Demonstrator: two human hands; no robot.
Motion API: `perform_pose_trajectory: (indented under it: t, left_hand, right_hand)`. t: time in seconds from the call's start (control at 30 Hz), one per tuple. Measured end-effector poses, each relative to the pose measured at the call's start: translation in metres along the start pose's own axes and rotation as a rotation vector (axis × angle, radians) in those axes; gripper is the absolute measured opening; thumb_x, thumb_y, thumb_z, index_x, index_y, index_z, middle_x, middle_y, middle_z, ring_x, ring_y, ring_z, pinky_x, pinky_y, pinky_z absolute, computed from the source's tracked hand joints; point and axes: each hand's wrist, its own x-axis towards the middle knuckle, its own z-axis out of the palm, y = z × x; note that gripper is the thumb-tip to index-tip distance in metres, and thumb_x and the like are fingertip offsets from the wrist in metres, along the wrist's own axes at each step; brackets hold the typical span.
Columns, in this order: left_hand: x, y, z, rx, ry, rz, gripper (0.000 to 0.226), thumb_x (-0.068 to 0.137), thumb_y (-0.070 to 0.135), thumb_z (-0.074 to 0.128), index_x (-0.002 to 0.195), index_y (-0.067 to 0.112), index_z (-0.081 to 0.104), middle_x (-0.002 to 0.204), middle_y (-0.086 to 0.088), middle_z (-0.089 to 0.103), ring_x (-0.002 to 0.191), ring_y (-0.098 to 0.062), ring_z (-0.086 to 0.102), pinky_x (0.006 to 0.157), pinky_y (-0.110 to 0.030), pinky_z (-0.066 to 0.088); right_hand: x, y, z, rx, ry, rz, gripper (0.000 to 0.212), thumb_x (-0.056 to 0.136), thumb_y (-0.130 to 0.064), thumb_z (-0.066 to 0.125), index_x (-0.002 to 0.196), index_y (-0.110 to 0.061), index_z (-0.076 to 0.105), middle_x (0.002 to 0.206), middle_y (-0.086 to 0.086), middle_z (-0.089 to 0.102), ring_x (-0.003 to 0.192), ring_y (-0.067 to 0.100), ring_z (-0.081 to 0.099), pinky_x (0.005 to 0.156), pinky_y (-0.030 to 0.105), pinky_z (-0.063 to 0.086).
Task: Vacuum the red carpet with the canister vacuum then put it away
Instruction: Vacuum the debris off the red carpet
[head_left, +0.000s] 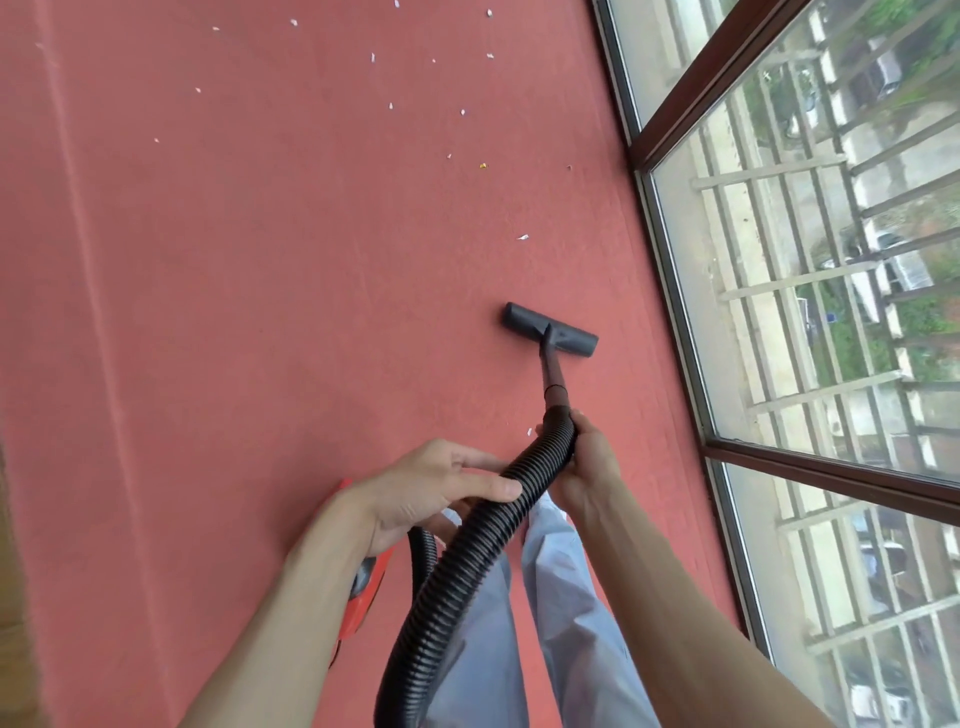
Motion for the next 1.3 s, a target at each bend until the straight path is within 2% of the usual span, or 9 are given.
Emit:
perform_pose_trajectory:
  t: [0.1,0.3,0.4,0.53,0.7,0.8,0.97,1.1,1.3]
  left_hand:
    - [0.001,-0.005,0.003,-0.002,0.011,0.000,0.027,0.091,0.023,0.070,0.117,0.017,0.073,0.099,-0.018,0.072,0.086,-0.026,0.065,0.067,-0.032,0.054]
    - [-0.018,0.002,-0.012,0.036,-0.174,-0.004,0.033,0.089,0.020,0.068,0.119,0.006,0.070,0.087,-0.010,0.069,0.073,-0.018,0.065,0.052,-0.023,0.051]
    - [-0.023,0.000,-0.018,0.058,-0.158,-0.055,0.028,0.093,0.013,0.064,0.118,0.003,0.071,0.084,-0.009,0.067,0.058,-0.008,0.063,0.042,-0.017,0.045]
    - [-0.023,-0.011,-0.019,0.059,-0.128,-0.060,0.027,0.092,0.018,0.067,0.117,0.011,0.073,0.091,-0.009,0.069,0.069,-0.011,0.064,0.047,-0.018,0.047]
    - [-0.018,-0.026,-0.014,0.045,-0.050,-0.056,0.026,0.089,0.024,0.071,0.114,0.016,0.076,0.106,-0.014,0.071,0.088,-0.024,0.060,0.059,-0.028,0.053]
    - [-0.024,-0.025,-0.012,0.051,-0.131,-0.061,0.031,0.086,0.024,0.071,0.110,0.005,0.073,0.090,-0.010,0.067,0.085,-0.026,0.058,0.057,-0.027,0.053]
    - [-0.034,-0.025,-0.013,0.128,-0.294,-0.126,0.024,0.082,0.020,0.067,0.096,0.001,0.070,0.091,-0.020,0.067,0.087,-0.034,0.059,0.058,-0.028,0.058]
    - [-0.038,-0.032,-0.011,0.158,-0.270,-0.183,0.018,0.077,0.020,0.067,0.088,0.006,0.070,0.085,-0.016,0.068,0.079,-0.029,0.061,0.053,-0.026,0.056]
    - [-0.049,-0.036,-0.008,0.117,-0.150,-0.146,0.041,0.080,0.027,0.069,0.103,-0.008,0.065,0.086,-0.013,0.067,0.079,-0.026,0.061,0.055,-0.027,0.055]
  right_hand:
    - [0.001,-0.002,0.005,-0.036,0.020,-0.019,0.027,0.091,-0.023,0.062,0.107,-0.002,0.057,0.075,0.013,0.057,0.053,0.020,0.054,0.047,0.025,0.047]
    - [-0.024,0.012,-0.004,-0.030,0.068,-0.032,0.027,0.091,-0.020,0.060,0.110,-0.001,0.059,0.088,0.015,0.058,0.054,0.021,0.053,0.045,0.024,0.047]
    - [-0.026,0.032,-0.012,-0.046,0.081,0.035,0.023,0.092,-0.024,0.057,0.107,-0.007,0.057,0.075,0.010,0.056,0.056,0.021,0.052,0.052,0.028,0.047]
    - [-0.024,0.043,-0.010,-0.025,0.096,0.022,0.015,0.093,-0.022,0.056,0.091,-0.007,0.056,0.071,0.008,0.052,0.055,0.019,0.050,0.051,0.029,0.045]
    - [-0.014,0.042,-0.007,-0.042,0.088,0.020,0.025,0.088,-0.028,0.063,0.103,-0.007,0.059,0.074,0.007,0.055,0.055,0.019,0.053,0.050,0.027,0.048]
    - [-0.024,0.040,-0.011,-0.095,0.117,-0.010,0.021,0.088,-0.022,0.061,0.098,-0.004,0.059,0.078,0.012,0.055,0.054,0.021,0.051,0.047,0.028,0.047]
    - [-0.042,0.060,-0.024,-0.068,0.203,0.009,0.020,0.087,-0.017,0.062,0.101,-0.003,0.060,0.078,0.013,0.059,0.052,0.021,0.054,0.043,0.025,0.045]
    - [-0.055,0.074,-0.028,-0.077,0.290,0.054,0.016,0.087,-0.016,0.064,0.096,-0.002,0.062,0.075,0.010,0.061,0.056,0.022,0.055,0.054,0.032,0.049]
    - [-0.064,0.070,-0.014,-0.048,0.194,0.073,0.015,0.089,-0.018,0.063,0.100,-0.009,0.059,0.079,0.008,0.056,0.057,0.019,0.051,0.055,0.030,0.047]
